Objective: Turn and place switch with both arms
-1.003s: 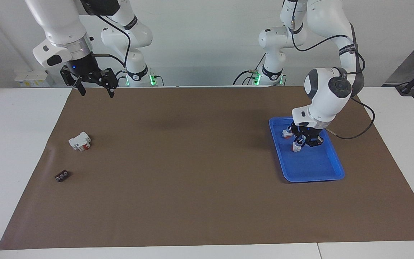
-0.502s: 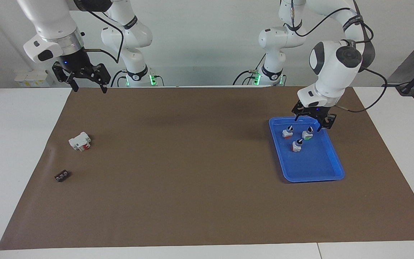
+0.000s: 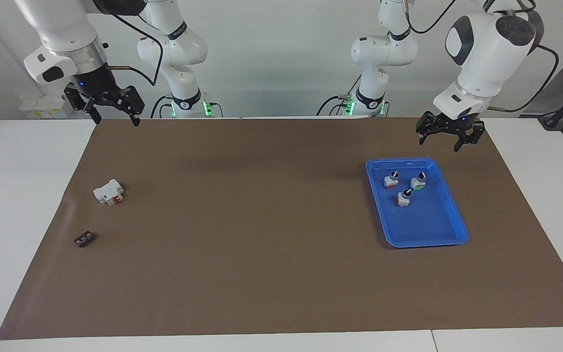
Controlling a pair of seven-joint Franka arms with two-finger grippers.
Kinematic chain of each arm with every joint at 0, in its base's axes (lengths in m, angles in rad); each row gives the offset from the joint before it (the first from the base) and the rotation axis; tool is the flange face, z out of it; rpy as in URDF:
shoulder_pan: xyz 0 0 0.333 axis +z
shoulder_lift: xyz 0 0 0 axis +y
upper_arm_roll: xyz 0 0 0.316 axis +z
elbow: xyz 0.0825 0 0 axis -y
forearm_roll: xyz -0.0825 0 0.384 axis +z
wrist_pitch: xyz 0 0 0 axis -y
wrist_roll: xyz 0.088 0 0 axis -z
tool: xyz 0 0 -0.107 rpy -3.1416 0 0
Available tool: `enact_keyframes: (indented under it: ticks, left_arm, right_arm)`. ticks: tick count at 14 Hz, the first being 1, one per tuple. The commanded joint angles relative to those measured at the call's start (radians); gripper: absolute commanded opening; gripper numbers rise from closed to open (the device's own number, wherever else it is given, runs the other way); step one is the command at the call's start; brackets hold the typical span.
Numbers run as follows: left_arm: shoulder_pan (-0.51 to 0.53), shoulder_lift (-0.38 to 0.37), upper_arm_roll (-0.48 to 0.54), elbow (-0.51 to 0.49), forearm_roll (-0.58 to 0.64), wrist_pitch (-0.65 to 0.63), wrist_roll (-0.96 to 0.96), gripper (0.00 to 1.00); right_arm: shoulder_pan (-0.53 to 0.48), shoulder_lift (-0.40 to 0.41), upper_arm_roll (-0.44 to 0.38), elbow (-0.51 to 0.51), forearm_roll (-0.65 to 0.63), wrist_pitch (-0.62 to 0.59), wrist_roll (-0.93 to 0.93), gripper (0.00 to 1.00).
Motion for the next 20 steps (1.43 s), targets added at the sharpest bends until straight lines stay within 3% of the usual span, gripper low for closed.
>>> enact_keyframes:
  ticks: [1,3,5,8,13,20]
  left_arm:
    - [-0.019,0.068,-0.001,0.172,-0.030,-0.084,-0.168,1.00]
    - [-0.008,0.125,-0.003,0.303,-0.056,-0.183,-0.169,1.00]
    - [-0.007,0.141,-0.006,0.354,-0.046,-0.272,-0.174,1.00]
    - [0.027,0.081,-0.061,0.282,-0.038,-0.300,-0.214,1.00]
    - [0.121,0.065,-0.171,0.276,-0.016,-0.294,-0.303,1.00]
    - [0.124,0.078,-0.166,0.290,-0.012,-0.285,-0.291,1.00]
  right_arm:
    - [-0.042,-0.028,0.017,-0.034,0.010,-0.005,0.017,1.00]
    - [-0.043,-0.028,0.011,-0.032,0.010,-0.005,0.015,1.00]
    - [-0.039,-0.028,0.009,-0.032,0.010,-0.005,0.014,1.00]
    - [-0.018,-0.028,0.009,-0.030,0.001,0.006,0.009,1.00]
    - [-0.012,-0.028,0.001,-0.032,-0.004,0.008,0.001,1.00]
    - [-0.003,-0.024,0.012,-0.015,0.011,-0.008,-0.002,1.00]
